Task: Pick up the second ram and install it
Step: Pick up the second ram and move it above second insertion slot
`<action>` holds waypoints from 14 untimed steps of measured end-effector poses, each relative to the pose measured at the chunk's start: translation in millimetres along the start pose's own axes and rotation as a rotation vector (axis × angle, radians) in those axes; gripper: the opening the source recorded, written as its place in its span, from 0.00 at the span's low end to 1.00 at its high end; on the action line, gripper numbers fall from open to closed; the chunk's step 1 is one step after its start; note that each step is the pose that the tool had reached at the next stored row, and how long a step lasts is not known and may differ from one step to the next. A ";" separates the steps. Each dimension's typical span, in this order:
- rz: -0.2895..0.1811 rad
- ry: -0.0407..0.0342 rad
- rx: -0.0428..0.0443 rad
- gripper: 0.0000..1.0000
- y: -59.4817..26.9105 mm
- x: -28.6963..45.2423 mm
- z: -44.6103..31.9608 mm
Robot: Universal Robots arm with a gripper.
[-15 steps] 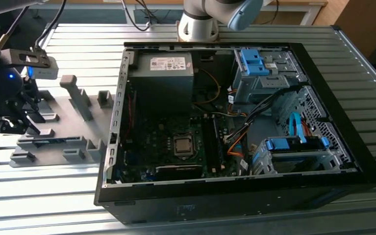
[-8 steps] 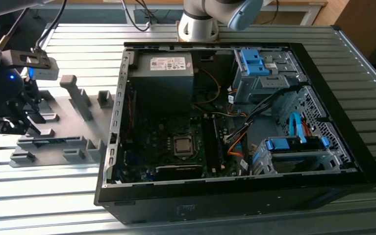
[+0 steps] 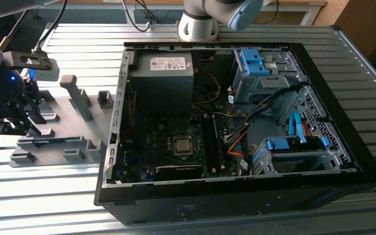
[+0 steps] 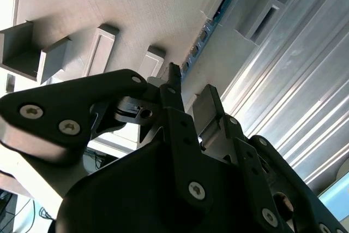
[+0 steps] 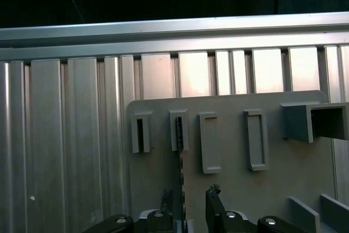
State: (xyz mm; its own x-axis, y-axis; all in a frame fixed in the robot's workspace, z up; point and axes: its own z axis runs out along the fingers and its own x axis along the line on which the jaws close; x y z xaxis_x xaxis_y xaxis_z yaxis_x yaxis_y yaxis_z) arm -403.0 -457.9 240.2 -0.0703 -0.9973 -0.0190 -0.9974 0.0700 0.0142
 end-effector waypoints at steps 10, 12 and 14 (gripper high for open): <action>0.000 0.0001 -0.0001 0.37 0.0 0.1 3.9; 0.000 -0.0001 0.0001 0.37 -0.1 0.1 4.9; 0.000 0.0000 0.0000 0.37 -0.1 0.1 6.0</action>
State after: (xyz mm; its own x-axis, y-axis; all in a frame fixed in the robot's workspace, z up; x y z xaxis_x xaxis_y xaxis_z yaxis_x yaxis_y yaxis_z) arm -403.0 -457.9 234.1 -0.0703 -0.9973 -0.0190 -0.9974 0.0700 0.0142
